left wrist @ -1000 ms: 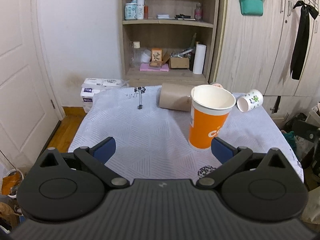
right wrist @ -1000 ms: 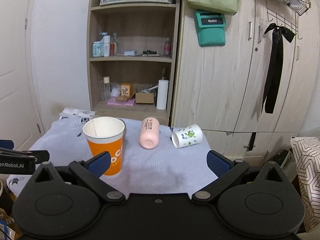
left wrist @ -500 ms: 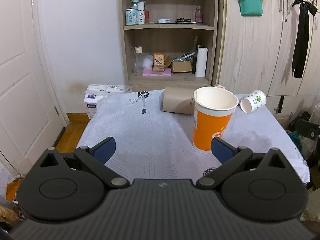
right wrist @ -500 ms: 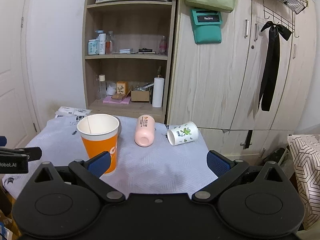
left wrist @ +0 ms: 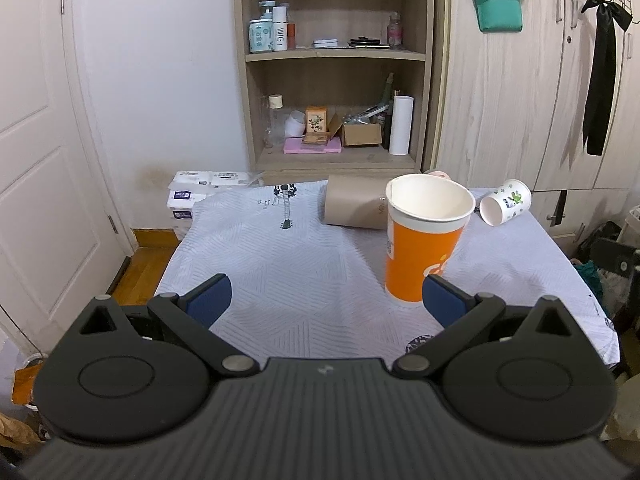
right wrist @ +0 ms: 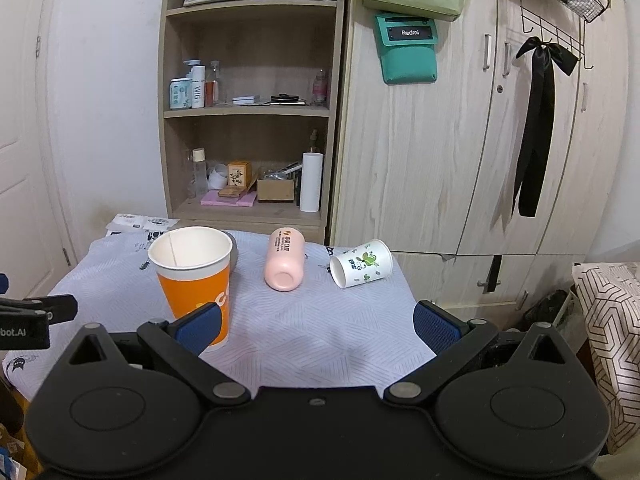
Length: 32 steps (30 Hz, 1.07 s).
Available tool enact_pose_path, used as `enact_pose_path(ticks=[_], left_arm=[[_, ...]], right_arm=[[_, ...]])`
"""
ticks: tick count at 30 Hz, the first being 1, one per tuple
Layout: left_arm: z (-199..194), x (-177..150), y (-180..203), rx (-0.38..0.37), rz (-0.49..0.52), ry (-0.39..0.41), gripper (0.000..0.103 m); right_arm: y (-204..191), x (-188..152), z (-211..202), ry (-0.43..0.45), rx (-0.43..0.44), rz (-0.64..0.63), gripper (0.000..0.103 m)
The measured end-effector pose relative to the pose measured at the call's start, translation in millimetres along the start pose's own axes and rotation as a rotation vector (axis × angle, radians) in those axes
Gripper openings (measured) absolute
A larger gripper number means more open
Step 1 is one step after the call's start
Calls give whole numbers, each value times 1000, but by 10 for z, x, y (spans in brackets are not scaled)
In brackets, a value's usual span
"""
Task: Flip cup upright
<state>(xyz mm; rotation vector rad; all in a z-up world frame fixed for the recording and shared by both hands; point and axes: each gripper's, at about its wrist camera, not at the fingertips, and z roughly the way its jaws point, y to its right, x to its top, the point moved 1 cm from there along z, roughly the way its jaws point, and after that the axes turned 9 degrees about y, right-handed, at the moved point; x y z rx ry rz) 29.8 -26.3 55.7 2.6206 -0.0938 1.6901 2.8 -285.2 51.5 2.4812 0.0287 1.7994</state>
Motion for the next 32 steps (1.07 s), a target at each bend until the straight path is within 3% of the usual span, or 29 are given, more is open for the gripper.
enact_pose_path(ticks=[14,32], left_arm=[[14,5,10,-34,-48,-25,103],[18,-7,-10,-22,-62,-15,103]], right_arm=[[8,-10,20,2,2,-14,103],[0,-10,12,10,1,-25,103]])
